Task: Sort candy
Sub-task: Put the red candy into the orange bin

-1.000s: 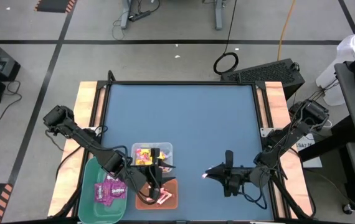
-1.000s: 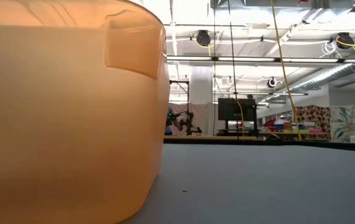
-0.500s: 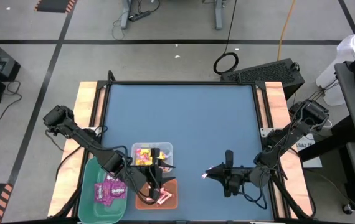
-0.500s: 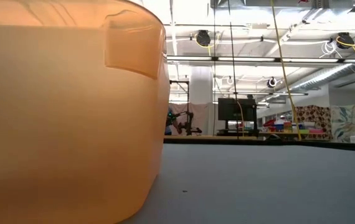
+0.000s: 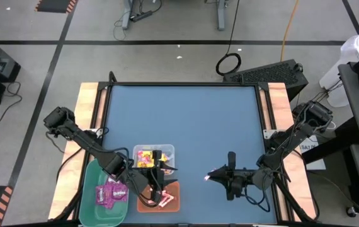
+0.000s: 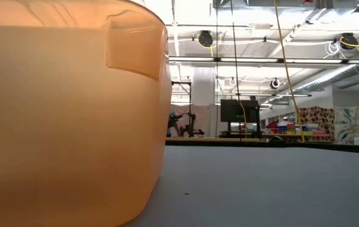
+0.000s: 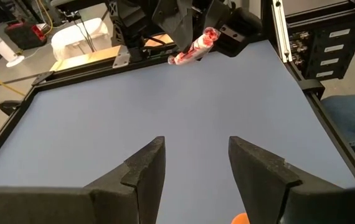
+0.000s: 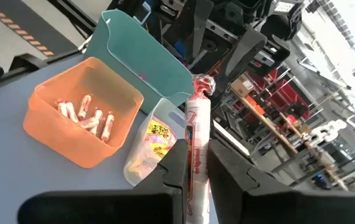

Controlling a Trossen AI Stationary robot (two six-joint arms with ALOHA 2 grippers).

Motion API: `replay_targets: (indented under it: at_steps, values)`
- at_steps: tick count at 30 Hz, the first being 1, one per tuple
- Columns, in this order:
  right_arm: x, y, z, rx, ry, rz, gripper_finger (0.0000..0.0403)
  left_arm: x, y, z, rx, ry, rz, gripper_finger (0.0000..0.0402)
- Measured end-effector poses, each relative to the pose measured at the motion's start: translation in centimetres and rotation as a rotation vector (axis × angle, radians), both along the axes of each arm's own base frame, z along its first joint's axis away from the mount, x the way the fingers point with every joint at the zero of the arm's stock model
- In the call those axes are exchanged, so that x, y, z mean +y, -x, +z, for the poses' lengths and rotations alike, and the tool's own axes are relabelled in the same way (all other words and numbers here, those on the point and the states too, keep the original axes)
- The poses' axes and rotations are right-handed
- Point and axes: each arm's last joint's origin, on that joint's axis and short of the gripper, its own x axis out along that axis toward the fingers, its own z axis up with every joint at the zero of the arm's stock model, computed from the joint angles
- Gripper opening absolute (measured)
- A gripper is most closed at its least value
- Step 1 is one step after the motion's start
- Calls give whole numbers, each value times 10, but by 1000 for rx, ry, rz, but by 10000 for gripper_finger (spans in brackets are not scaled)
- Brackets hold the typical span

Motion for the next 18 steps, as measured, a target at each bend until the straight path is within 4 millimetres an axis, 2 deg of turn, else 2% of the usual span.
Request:
replay_targets:
  at_steps: [9, 18]
  values:
    - [0, 0, 0, -5, -121, -12, 39, 0, 0, 0, 0, 0, 0, 183]
    - [0, 0, 0, -13, -347, -36, 39, 0, 0, 0, 0, 1, 0, 183]
